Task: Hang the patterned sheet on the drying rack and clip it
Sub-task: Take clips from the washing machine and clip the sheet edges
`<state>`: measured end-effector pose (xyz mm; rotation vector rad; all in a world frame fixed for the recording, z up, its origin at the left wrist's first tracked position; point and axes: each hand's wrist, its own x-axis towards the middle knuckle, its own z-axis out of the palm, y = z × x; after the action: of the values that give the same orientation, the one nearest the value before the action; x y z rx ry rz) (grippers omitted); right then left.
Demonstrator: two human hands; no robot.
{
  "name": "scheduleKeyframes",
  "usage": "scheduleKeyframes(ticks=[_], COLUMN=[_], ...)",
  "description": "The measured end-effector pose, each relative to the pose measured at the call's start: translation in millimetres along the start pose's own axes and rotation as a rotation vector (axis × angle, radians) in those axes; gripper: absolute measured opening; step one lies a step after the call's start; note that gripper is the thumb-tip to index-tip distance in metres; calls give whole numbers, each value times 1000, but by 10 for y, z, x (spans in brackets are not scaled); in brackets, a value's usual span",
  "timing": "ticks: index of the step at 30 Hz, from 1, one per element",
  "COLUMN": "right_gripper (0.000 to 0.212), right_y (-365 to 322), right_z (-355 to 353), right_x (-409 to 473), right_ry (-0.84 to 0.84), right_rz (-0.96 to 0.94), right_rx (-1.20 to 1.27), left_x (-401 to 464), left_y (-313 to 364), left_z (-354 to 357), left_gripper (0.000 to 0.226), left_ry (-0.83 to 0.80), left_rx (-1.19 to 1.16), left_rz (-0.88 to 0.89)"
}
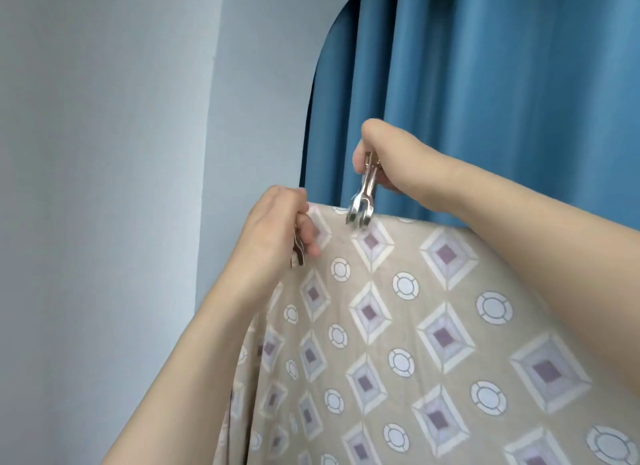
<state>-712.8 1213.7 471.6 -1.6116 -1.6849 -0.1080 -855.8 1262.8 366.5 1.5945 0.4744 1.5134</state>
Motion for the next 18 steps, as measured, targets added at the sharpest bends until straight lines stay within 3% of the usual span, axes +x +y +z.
scheduleKeyframes(ticks=[3,8,10,13,18], right_gripper=[30,50,51,40,19], right_y=[-80,-161,-164,-199,-309], right_z=[107,354,464,616,780], right_x=[75,237,357,530,816], right_ry=[59,116,108,124,141], right_rz=[-29,-82,-90,-93,-179], right_rx=[26,-34,-41,-64,-221], left_x=[-11,40,97,211,516], left_y=[-36,-125,-200,-292,-386], left_z=[-123,-398,-494,-643,-820], left_gripper=[21,42,52,55,58], left_ry=[0,35,43,136,143], left_rx=[107,57,182,375,382], left_rz=[-14,-8,14,59,125])
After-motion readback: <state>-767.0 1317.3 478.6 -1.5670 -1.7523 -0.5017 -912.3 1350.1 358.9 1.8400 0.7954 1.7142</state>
